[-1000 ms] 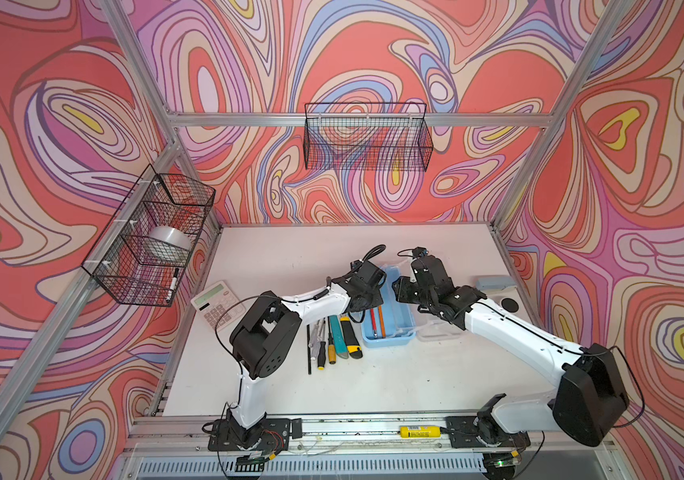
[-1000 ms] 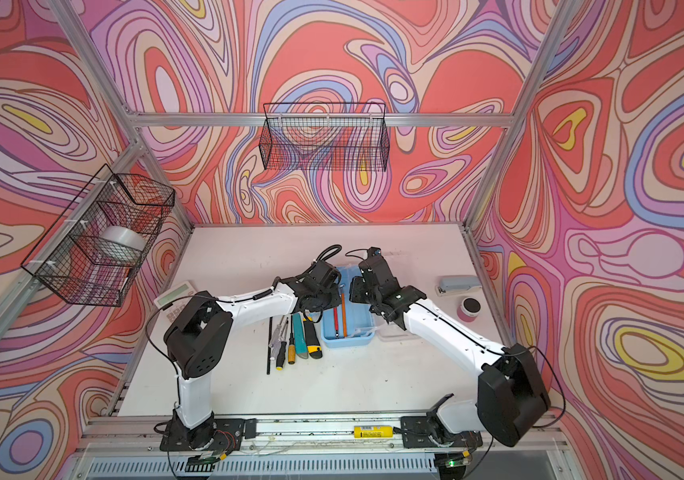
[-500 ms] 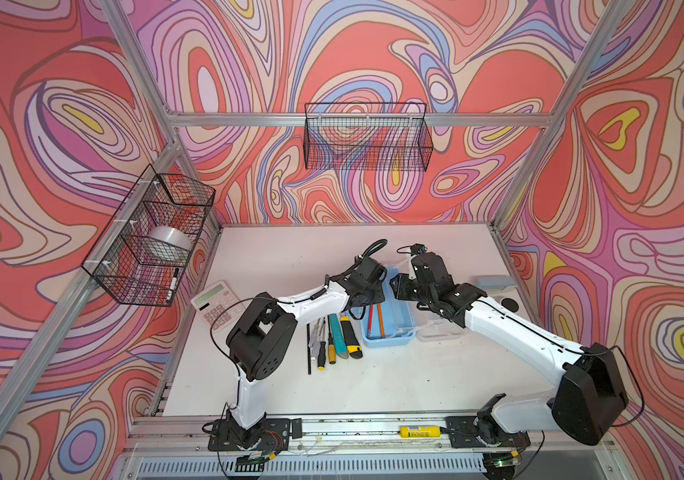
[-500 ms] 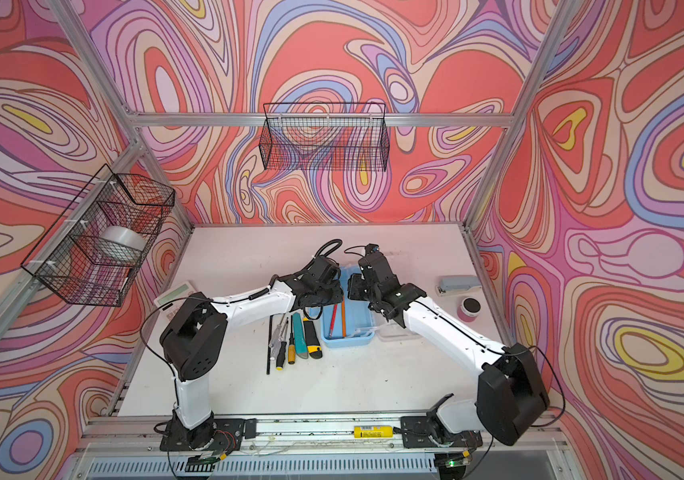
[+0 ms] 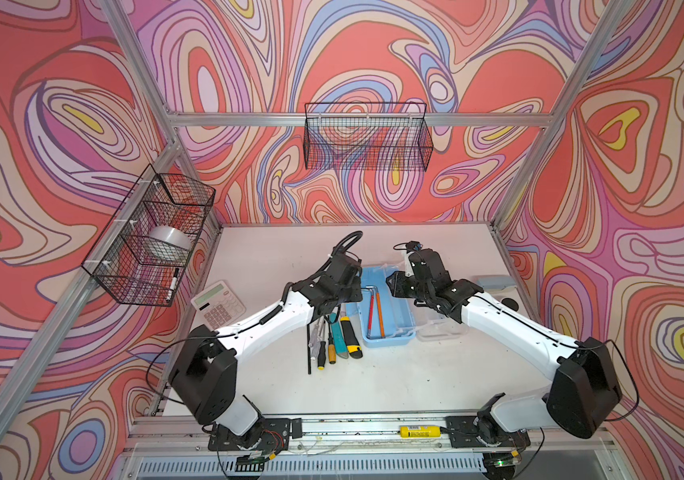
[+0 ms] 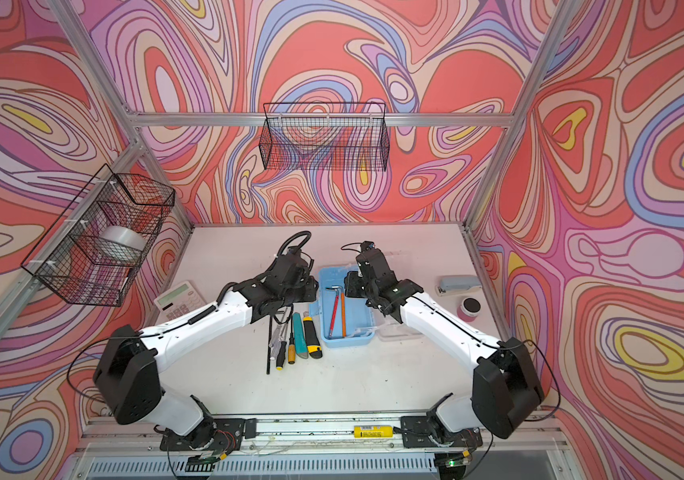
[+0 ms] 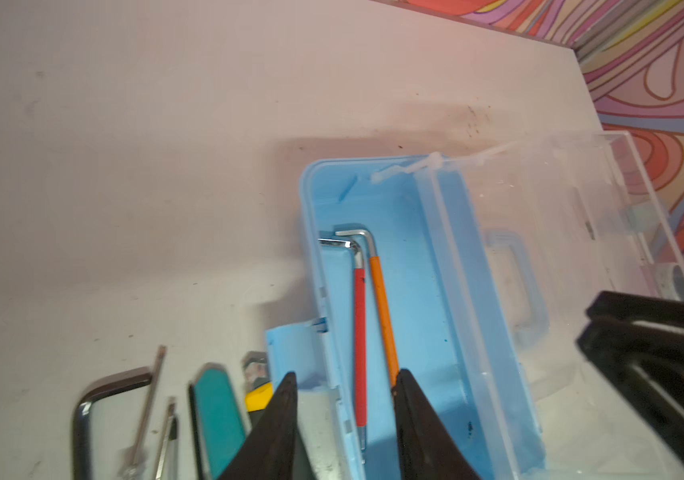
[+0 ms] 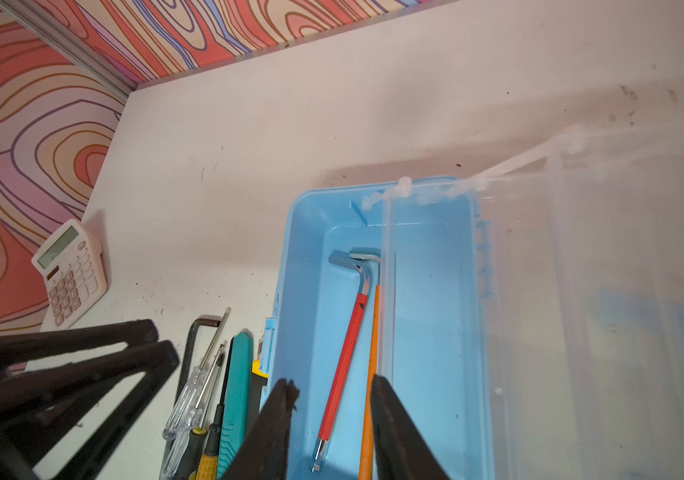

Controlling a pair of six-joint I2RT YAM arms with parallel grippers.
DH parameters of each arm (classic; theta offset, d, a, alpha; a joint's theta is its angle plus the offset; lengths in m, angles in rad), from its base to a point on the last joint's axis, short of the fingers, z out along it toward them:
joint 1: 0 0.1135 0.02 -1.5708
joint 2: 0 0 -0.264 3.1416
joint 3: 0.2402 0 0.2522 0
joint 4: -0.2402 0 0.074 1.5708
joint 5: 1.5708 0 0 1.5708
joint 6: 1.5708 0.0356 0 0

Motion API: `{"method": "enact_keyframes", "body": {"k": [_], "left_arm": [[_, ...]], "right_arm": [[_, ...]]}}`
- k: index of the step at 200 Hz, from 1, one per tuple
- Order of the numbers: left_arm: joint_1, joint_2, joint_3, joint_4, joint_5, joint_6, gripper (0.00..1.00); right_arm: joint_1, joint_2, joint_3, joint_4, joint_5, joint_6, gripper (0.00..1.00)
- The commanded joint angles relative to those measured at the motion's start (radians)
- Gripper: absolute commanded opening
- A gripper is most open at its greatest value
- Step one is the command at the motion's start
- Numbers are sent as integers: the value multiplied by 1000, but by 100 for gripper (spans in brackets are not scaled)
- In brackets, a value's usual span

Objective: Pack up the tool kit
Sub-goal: 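Open the left gripper and move it back over the black hex key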

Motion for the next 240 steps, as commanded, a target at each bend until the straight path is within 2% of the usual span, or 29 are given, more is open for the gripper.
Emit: {"method": "enact_keyframes", "body": {"k": [1, 23, 54, 112, 240], "left_arm": [[59, -110, -83, -116, -53, 39, 41], [120, -185, -150, -192, -94, 45, 42], [198, -241, -253, -185, -47, 35, 38], [201, -128, -322, -115, -26, 22, 29], [205, 32, -349, -24, 17, 2, 24]], "right_arm": [[10, -39, 8, -25, 15, 6, 34], [45, -46, -1, -43, 46, 18, 35], [92, -23, -7, -44, 69, 29, 35], [105, 18, -17, -17, 35, 56, 34], [104, 36, -31, -4, 37, 61, 34]]}}
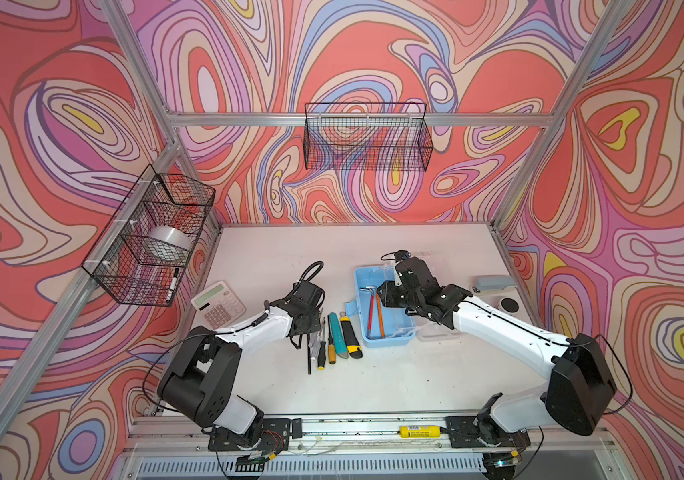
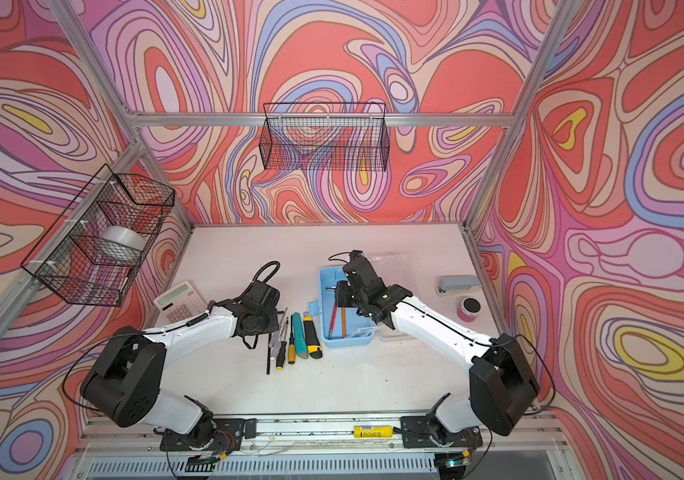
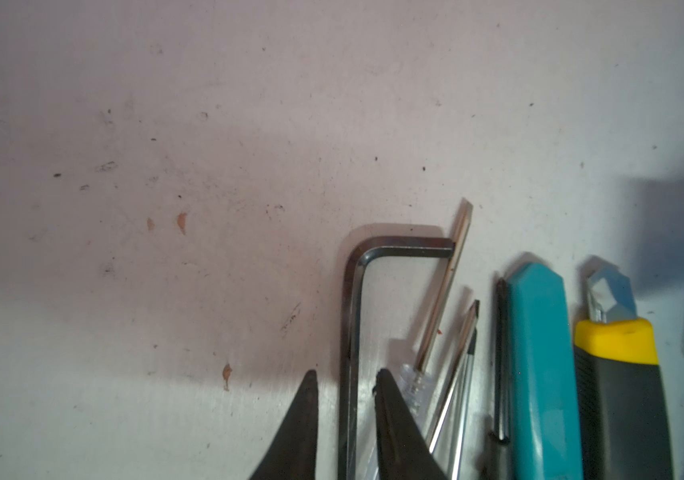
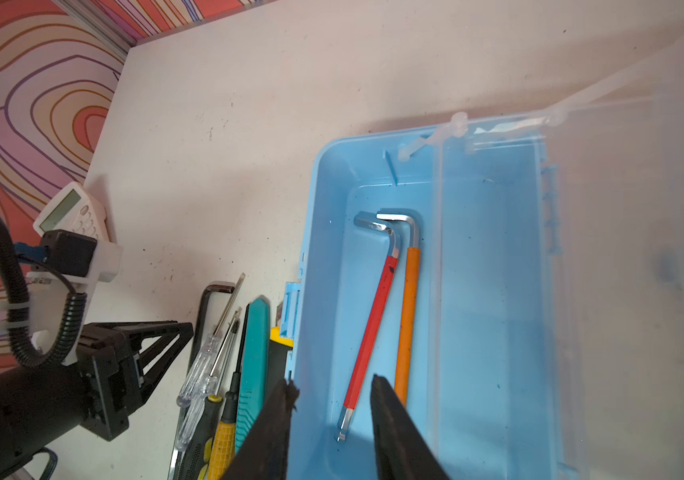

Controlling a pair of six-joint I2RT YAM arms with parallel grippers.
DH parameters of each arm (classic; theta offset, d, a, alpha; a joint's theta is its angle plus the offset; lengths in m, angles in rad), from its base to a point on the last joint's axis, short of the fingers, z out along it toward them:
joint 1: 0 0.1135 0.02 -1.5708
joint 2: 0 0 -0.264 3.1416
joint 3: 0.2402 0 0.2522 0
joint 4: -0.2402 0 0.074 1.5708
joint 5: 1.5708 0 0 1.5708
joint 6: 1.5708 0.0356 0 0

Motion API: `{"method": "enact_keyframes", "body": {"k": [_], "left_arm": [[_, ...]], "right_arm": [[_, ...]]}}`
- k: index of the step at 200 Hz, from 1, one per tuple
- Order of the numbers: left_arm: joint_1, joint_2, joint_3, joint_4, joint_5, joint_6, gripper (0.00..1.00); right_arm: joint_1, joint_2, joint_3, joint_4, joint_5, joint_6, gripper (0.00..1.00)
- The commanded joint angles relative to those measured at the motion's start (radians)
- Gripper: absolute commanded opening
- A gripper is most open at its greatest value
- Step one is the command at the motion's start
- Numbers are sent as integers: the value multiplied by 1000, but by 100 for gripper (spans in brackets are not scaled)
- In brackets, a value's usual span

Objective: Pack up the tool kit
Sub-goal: 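Open the left gripper and move it back over the black hex key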

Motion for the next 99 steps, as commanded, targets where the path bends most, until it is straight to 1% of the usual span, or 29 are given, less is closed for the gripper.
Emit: {"method": "enact_keyframes", "body": {"k": [1, 83, 99], "left_arm": [[3, 21, -12, 13, 10, -14, 24], [5, 74, 2, -5, 17, -31, 20], [4, 80, 7, -4, 20, -33, 17]], "right_arm": [[5, 11, -16, 13, 10, 4, 34], [6, 27, -18, 12, 16, 2, 34], [5, 33, -13, 12, 16, 2, 34]]}}
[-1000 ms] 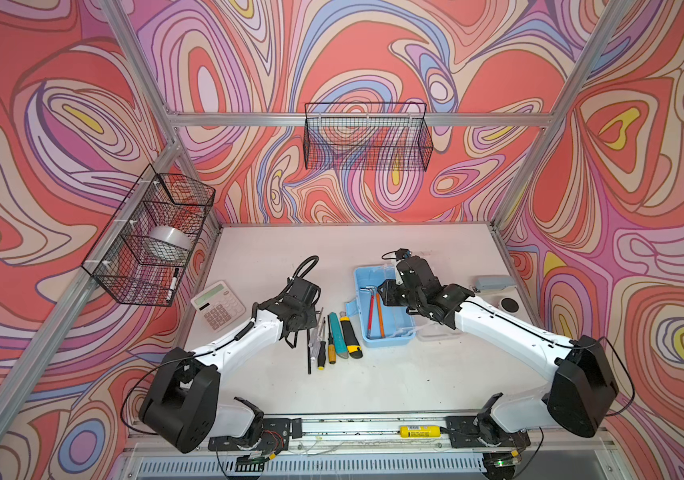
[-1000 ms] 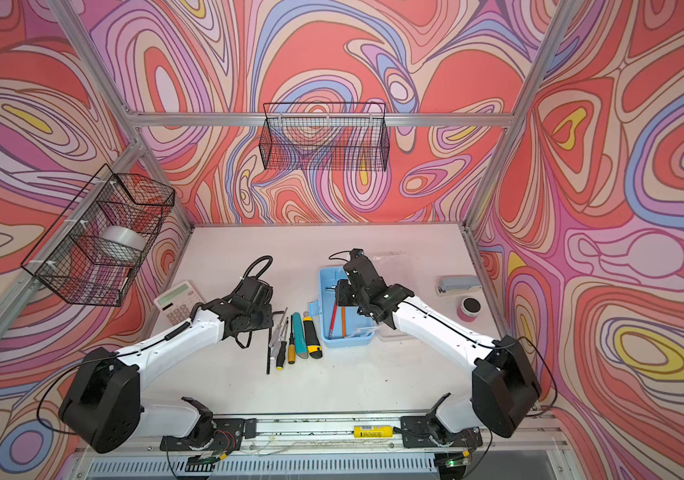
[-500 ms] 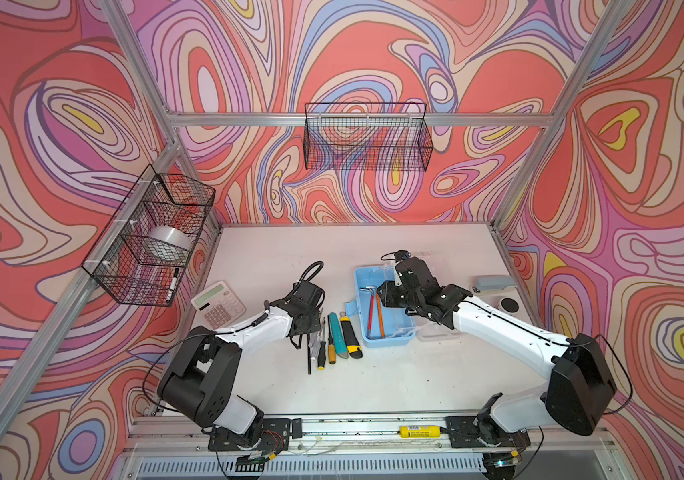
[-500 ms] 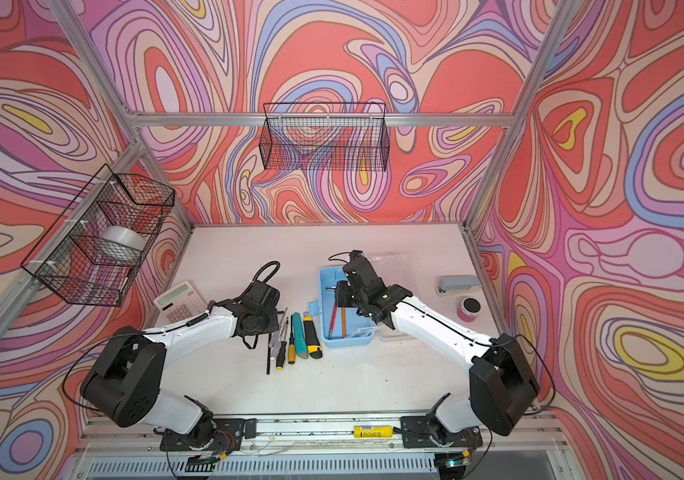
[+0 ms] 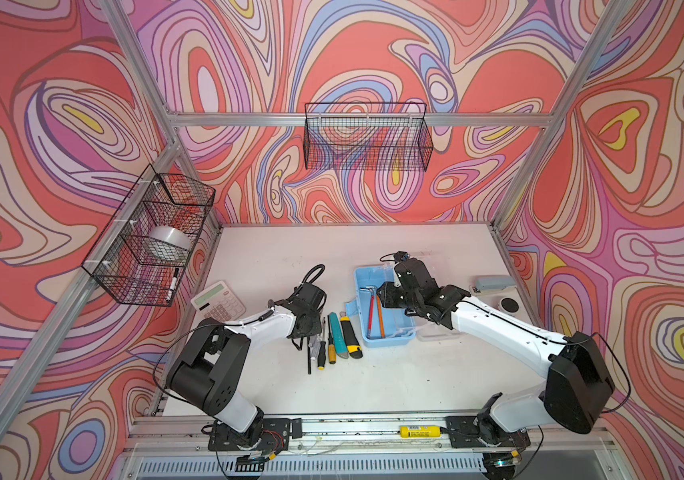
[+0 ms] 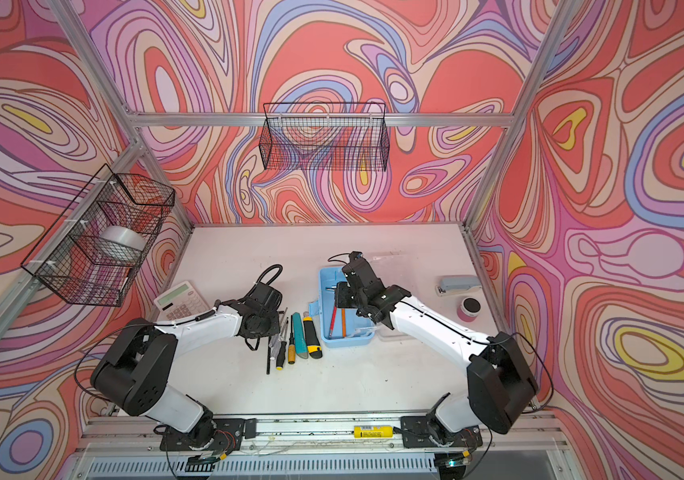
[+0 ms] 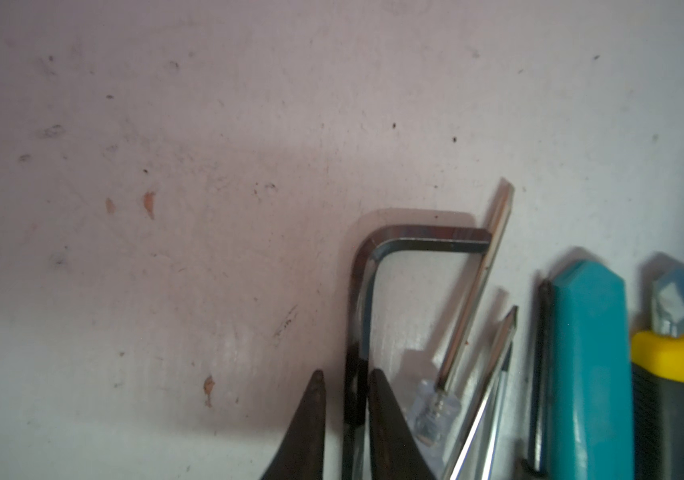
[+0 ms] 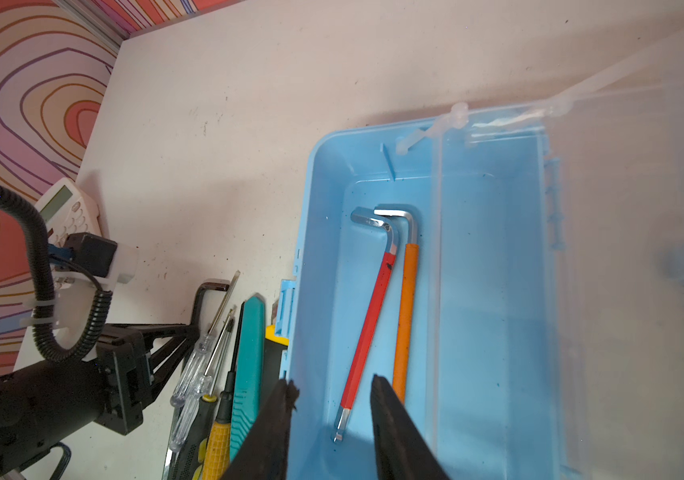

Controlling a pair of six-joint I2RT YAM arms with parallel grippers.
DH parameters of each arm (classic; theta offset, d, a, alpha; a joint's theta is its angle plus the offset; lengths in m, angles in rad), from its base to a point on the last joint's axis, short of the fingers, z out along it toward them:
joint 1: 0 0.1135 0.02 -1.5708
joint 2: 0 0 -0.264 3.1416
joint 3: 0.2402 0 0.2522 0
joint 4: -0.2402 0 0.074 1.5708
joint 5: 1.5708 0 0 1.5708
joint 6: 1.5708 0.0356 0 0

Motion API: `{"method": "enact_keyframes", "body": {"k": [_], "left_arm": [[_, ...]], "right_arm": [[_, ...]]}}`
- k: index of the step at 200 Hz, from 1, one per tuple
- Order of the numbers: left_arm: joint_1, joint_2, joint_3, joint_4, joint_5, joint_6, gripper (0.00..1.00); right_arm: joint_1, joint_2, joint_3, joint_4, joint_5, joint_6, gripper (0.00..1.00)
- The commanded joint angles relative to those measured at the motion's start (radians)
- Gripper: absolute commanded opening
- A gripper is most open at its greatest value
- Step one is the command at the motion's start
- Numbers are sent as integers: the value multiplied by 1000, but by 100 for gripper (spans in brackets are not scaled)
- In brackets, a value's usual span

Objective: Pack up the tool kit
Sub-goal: 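Open the left gripper and move it back over the black hex key, then grasp the black hex key with the left gripper and lift it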

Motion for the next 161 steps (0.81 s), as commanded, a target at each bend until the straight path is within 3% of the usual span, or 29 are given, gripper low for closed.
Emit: {"method": "enact_keyframes", "body": {"k": [1, 85, 130, 161], "left_arm": [[4, 20, 10, -15, 6, -18, 17], [4, 44, 45, -62, -33, 15, 0], [7, 22, 115, -181, -199, 52, 0], [12, -33, 142, -220, -250, 51, 0]], "right_arm": [[3, 22, -7, 6, 15, 2, 34], [3, 61, 8, 12, 9, -5, 34], [3, 75, 16, 25, 15, -8, 35], [2, 77, 21, 26, 19, -6, 35]]}}
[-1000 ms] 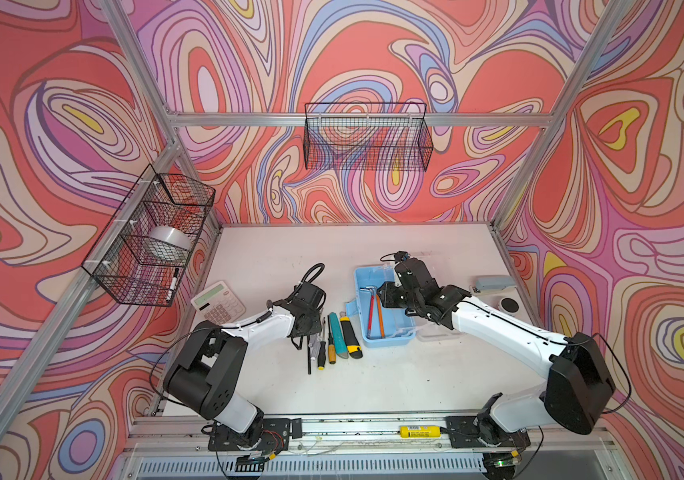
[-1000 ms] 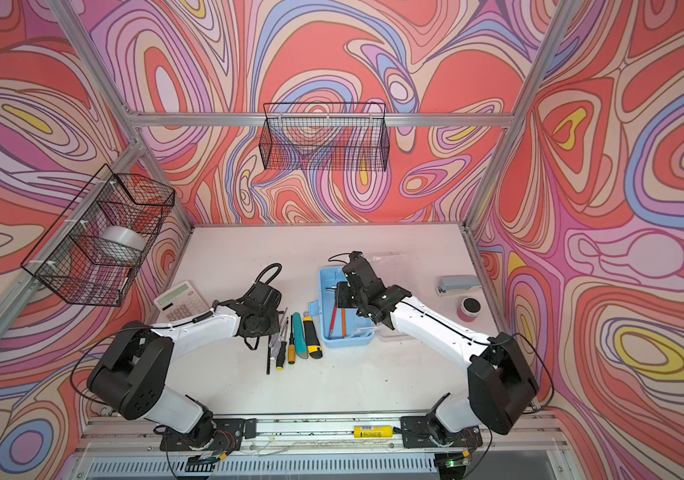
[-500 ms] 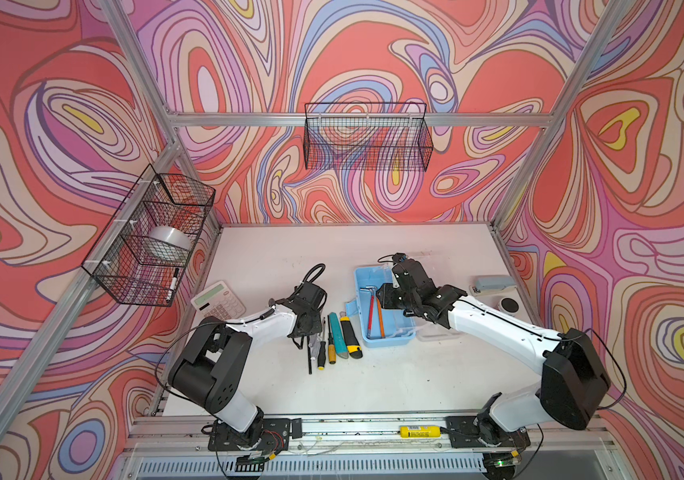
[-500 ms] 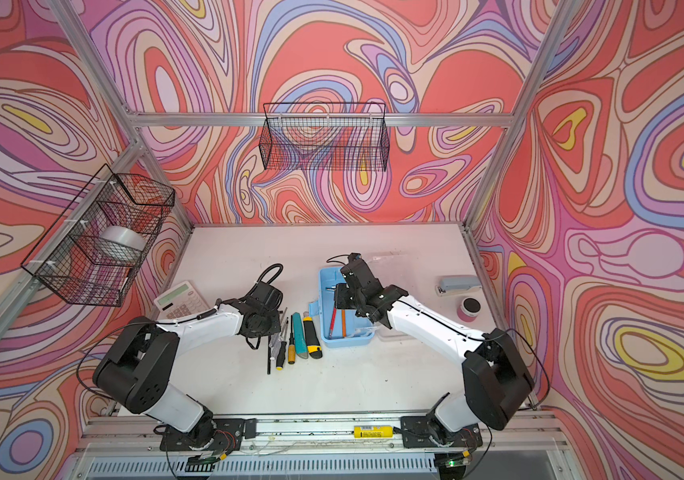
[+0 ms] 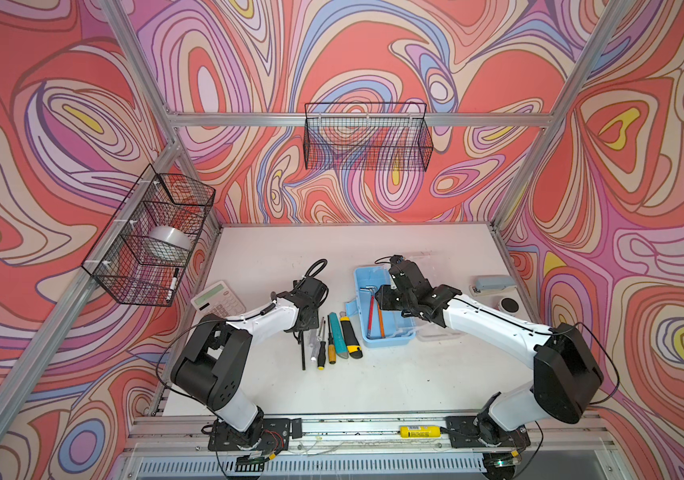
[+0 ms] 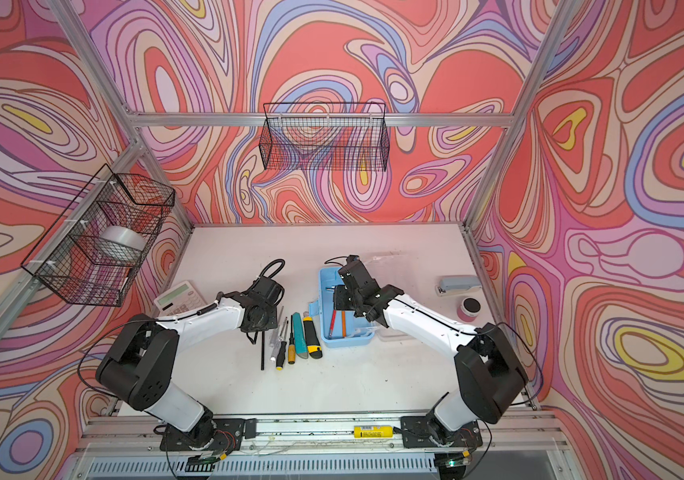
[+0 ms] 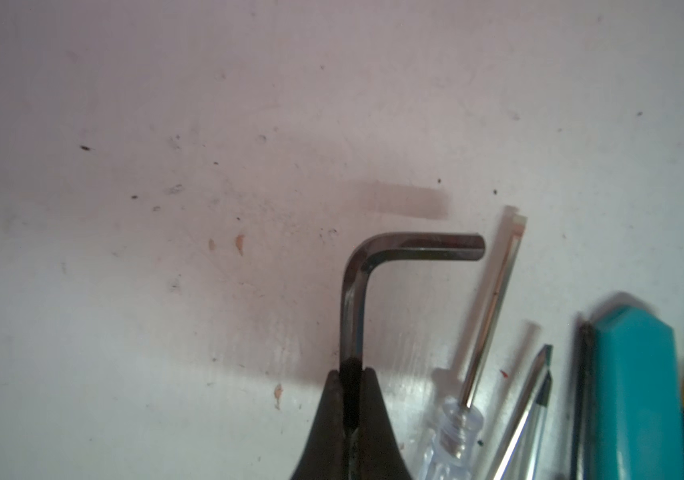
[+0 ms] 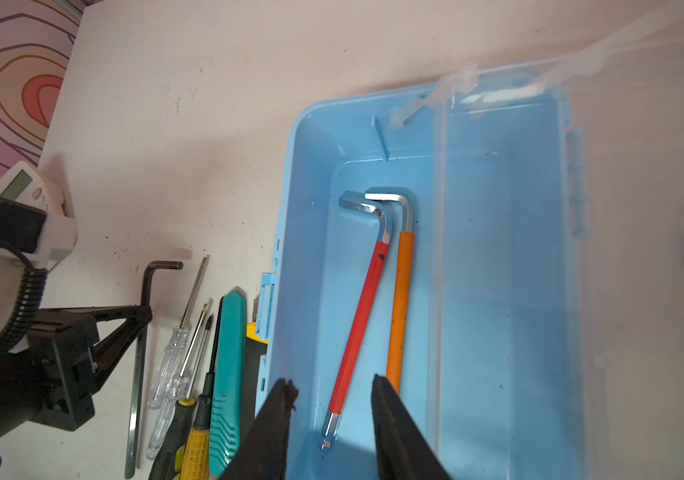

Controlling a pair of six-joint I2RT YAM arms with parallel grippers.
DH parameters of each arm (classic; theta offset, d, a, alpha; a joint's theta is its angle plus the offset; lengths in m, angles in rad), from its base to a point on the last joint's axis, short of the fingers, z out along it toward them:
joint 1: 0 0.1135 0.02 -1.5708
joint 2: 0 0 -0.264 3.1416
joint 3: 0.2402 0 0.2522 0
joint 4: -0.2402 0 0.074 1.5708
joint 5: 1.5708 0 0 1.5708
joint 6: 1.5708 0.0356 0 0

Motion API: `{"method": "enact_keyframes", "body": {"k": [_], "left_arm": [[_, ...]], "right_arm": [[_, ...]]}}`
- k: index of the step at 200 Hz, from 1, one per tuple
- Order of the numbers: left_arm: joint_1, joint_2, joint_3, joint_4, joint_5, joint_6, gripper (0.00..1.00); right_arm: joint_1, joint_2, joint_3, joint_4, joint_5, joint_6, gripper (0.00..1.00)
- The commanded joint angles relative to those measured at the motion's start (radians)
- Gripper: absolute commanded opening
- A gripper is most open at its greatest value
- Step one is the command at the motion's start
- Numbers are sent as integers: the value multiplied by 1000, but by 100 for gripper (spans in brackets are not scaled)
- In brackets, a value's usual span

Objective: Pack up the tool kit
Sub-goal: 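Grasp the black hex key with the left gripper and lift it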

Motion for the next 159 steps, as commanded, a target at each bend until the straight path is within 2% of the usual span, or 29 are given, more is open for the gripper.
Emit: {"method": "enact_keyframes", "body": {"k": [1, 42, 62, 90, 107, 133, 159], "left_arm": [[9, -64, 38, -88, -92, 11, 0], [18, -215, 76, -20, 178, -27, 0], [18, -254, 143, -28, 290, -50, 0], [6, -267, 166, 98, 460, -158, 0], [-33, -242, 177, 186, 485, -215, 0], [-119, -159, 266, 204, 401, -207, 0], [-140, -51, 319, 255, 425, -232, 0]], "right_arm": [[2, 12, 20, 16, 19, -5, 35], [-15, -30, 16, 27, 20, -1, 35], [-22, -48, 19, 21, 21, -2, 35], [-44, -90, -2, 37, 33, 2, 35], [-63, -113, -13, 49, 33, 7, 35], [-70, -127, -17, 46, 34, 12, 35], [-73, -139, -29, 41, 41, 13, 35]]}}
